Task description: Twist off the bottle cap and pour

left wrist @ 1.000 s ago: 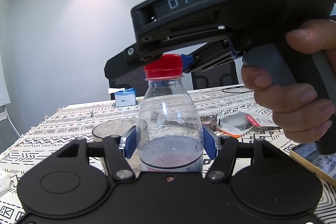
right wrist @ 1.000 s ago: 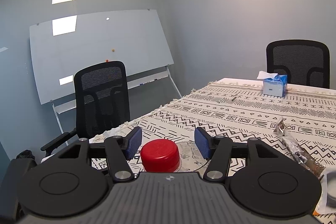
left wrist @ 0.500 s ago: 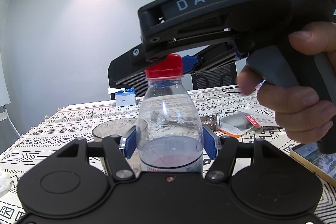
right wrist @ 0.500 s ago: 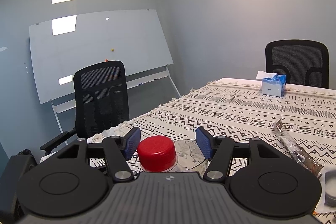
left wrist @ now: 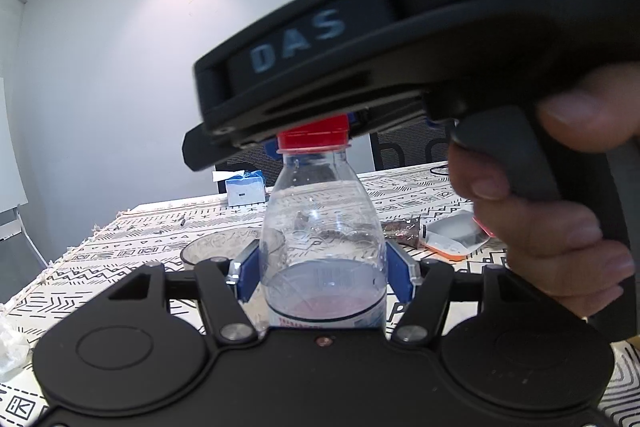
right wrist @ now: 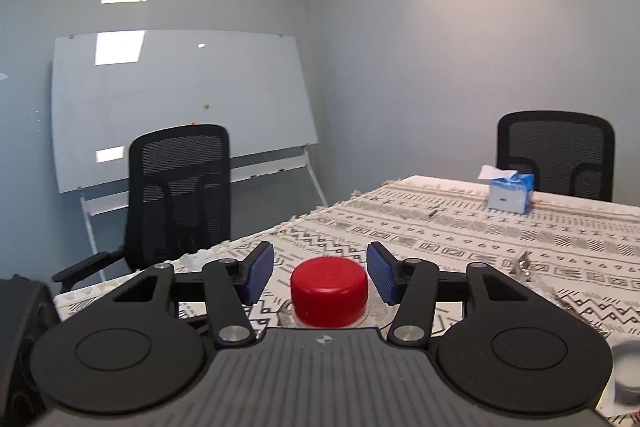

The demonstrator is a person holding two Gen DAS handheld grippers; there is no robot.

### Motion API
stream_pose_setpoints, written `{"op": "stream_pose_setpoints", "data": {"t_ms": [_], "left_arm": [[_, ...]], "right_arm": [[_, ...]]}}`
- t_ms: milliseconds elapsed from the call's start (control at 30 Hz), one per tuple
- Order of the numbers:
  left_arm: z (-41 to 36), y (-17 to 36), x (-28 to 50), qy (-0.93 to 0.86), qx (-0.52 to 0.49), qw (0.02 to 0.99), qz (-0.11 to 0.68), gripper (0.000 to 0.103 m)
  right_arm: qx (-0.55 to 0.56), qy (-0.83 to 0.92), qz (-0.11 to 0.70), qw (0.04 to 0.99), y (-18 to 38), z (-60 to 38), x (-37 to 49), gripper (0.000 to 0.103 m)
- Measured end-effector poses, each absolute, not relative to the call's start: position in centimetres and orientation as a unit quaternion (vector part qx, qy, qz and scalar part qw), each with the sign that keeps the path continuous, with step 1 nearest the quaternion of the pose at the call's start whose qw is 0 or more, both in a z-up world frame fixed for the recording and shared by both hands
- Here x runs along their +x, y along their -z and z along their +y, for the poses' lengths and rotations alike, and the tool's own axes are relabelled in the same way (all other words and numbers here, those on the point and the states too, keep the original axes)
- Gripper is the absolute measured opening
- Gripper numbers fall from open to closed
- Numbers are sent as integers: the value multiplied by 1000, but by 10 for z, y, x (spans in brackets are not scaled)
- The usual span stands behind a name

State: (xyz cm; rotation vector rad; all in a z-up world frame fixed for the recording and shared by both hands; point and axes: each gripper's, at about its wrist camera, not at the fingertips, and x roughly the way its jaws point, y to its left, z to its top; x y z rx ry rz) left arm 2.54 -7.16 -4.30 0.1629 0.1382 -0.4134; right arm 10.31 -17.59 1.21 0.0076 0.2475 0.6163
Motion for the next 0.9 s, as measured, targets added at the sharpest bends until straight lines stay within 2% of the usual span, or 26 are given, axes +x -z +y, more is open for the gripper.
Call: {"op": "stream_pose_setpoints", "data": {"t_ms": [100,467,900], "left_arm": [[-69,44,31,201,76,974,70,66],[-56,45,52,214,53,972,80,65],[-47,50,85,225,37,970,85,64]], "right_arm": [[-2,-291,127,948,-13,-171,105,30],[-24,-341,79,936,-3,-178,100,29],[-18,-573,65,817,-7,-219,154,29]]}}
